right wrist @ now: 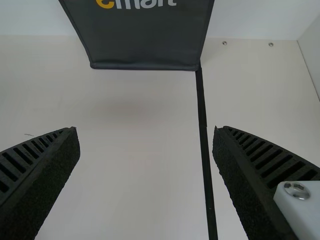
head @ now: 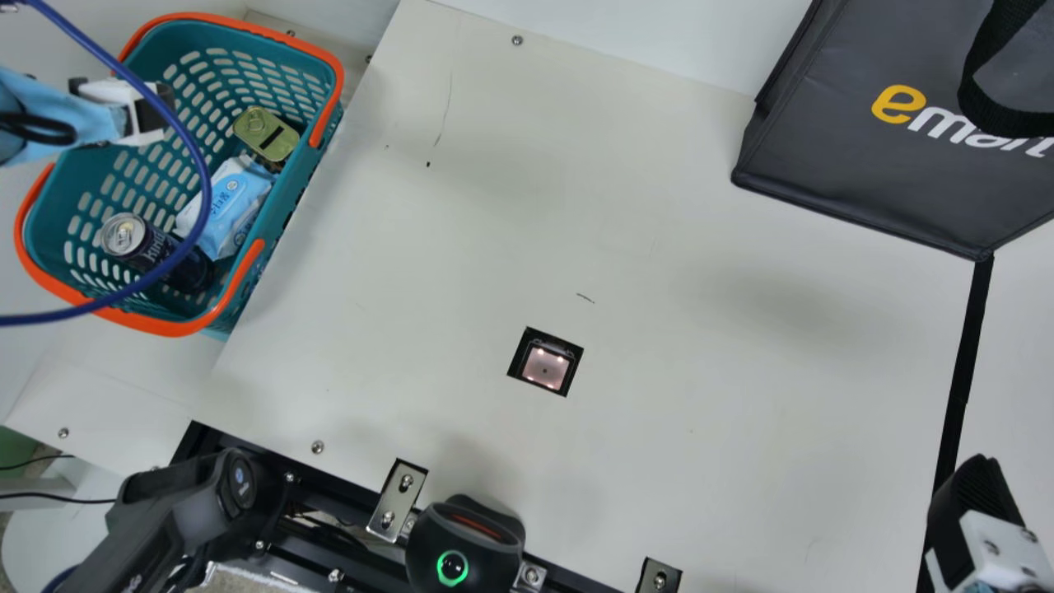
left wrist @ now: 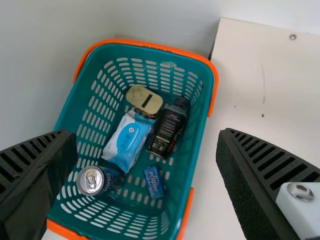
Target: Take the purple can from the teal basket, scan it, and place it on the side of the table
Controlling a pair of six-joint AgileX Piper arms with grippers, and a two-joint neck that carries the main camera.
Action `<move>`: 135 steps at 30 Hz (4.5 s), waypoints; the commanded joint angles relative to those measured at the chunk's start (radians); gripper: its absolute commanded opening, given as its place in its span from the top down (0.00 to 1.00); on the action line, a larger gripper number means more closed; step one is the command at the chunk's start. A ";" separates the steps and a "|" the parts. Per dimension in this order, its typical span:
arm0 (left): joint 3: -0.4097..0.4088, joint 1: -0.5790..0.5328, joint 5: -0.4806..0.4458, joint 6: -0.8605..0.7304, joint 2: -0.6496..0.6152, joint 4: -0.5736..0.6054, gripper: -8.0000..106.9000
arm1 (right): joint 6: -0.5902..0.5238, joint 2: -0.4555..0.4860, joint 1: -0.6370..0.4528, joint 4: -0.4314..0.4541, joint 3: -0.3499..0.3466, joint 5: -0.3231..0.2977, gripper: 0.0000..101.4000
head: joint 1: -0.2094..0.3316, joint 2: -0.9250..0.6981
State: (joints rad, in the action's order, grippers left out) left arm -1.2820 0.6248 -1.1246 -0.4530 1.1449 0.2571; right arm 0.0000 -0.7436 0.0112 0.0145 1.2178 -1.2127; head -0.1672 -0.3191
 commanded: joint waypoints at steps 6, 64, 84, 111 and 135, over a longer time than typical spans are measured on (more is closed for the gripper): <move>-0.060 0.077 -0.011 -0.225 0.146 0.066 0.15 | 0.000 0.000 0.000 0.000 0.000 0.000 0.06 | 0.029 -0.002; -0.042 0.068 0.152 -0.552 0.605 0.023 0.15 | 0.000 0.000 0.000 0.000 0.000 -0.001 0.06 | 0.029 -0.002; 0.096 0.231 0.131 -0.732 0.484 0.074 0.15 | 0.000 0.000 0.000 0.000 0.000 0.000 0.06 | 0.029 -0.002; 0.204 0.350 0.166 -0.795 0.464 0.008 0.15 | 0.000 0.000 0.000 0.000 0.000 0.000 0.06 | 0.029 -0.002; 0.284 0.340 0.325 -0.839 0.536 -0.005 0.15 | 0.000 0.000 0.000 0.000 0.000 0.001 0.06 | 0.029 -0.002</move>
State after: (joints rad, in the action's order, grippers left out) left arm -1.0000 0.9635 -0.8024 -1.2894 1.6764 0.2459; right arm 0.0000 -0.7436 0.0112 0.0145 1.2178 -1.2116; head -0.1672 -0.3175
